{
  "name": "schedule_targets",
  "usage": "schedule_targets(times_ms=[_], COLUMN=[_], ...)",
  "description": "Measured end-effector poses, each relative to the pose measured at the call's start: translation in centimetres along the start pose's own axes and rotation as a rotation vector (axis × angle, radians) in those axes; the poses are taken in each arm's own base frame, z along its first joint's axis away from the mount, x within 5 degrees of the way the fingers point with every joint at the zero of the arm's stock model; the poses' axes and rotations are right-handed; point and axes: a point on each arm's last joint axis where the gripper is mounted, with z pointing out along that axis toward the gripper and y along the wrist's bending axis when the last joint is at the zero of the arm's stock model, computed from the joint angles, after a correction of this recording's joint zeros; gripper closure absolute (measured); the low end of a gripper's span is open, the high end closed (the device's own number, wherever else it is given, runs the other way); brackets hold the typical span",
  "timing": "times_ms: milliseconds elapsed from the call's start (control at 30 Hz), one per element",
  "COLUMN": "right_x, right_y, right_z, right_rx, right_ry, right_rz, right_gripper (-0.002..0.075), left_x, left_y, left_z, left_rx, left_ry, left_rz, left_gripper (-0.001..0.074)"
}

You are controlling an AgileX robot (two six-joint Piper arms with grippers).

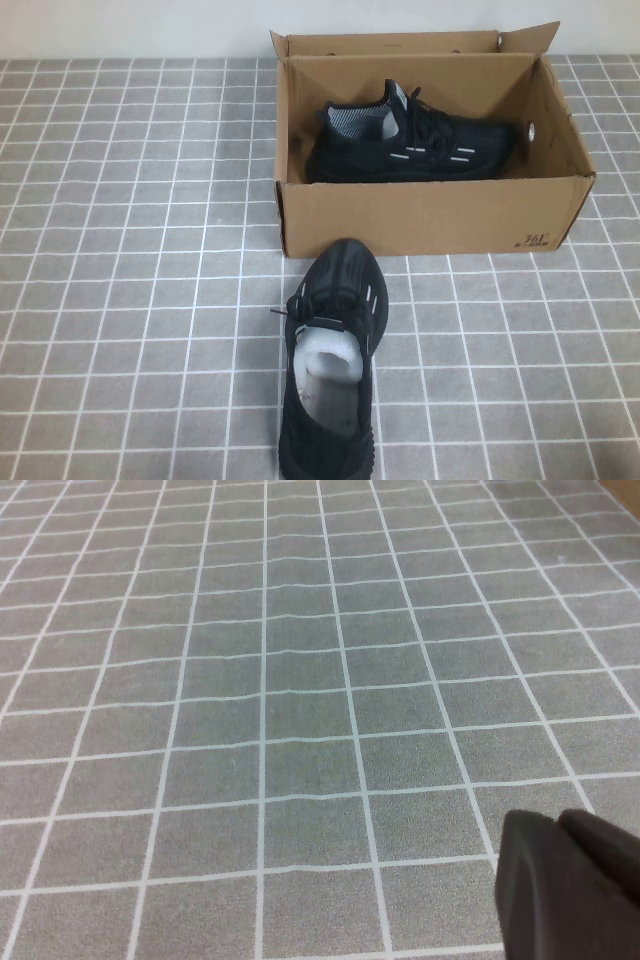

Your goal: Put shoes into padded shoe box

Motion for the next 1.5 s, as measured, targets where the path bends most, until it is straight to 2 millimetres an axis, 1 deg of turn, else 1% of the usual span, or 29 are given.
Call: schedule_targets(times_ms=[867, 1000, 1067, 1167, 1300, 1433, 1500], right_x=[0.0, 0.0, 0.0, 0.0, 0.0, 0.0, 0.0], right_y=[0.0, 0.0, 0.0, 0.0, 0.0, 0.0, 0.0], right_z=[0.0, 0.0, 0.0, 0.0, 0.0, 0.0, 0.0], right_rx=[0.0, 0.0, 0.0, 0.0, 0.0, 0.0, 0.0], right_ry=[0.0, 0.0, 0.0, 0.0, 0.0, 0.0, 0.0], right_rz=[0.0, 0.0, 0.0, 0.0, 0.0, 0.0, 0.0], right_gripper=[0.0734, 0.0734, 0.0734, 0.0734, 0.0734, 0.0734, 0.0734], left_x=[0.0, -0.3, -0.7, -1.8, -4.2, -6.6, -7.3], left_y=[0.0, 0.0, 0.0, 0.1, 0.1, 0.2, 0.3], left_z=[0.0, 0.0, 0.0, -0.2, -1.0, -2.8, -3.6], left_rx=[0.0, -0.001, -0.003, -0.007, -0.017, -0.029, -0.033], left_ry=[0.0, -0.031, -0.075, -0.2, -0.481, -0.813, -0.928], left_rz=[0.0, 0.0, 0.0, 0.0, 0.0, 0.0, 0.0], left_gripper=[0.0739, 0.0739, 0.0739, 0.0739, 0.0739, 0.0739, 0.0739])
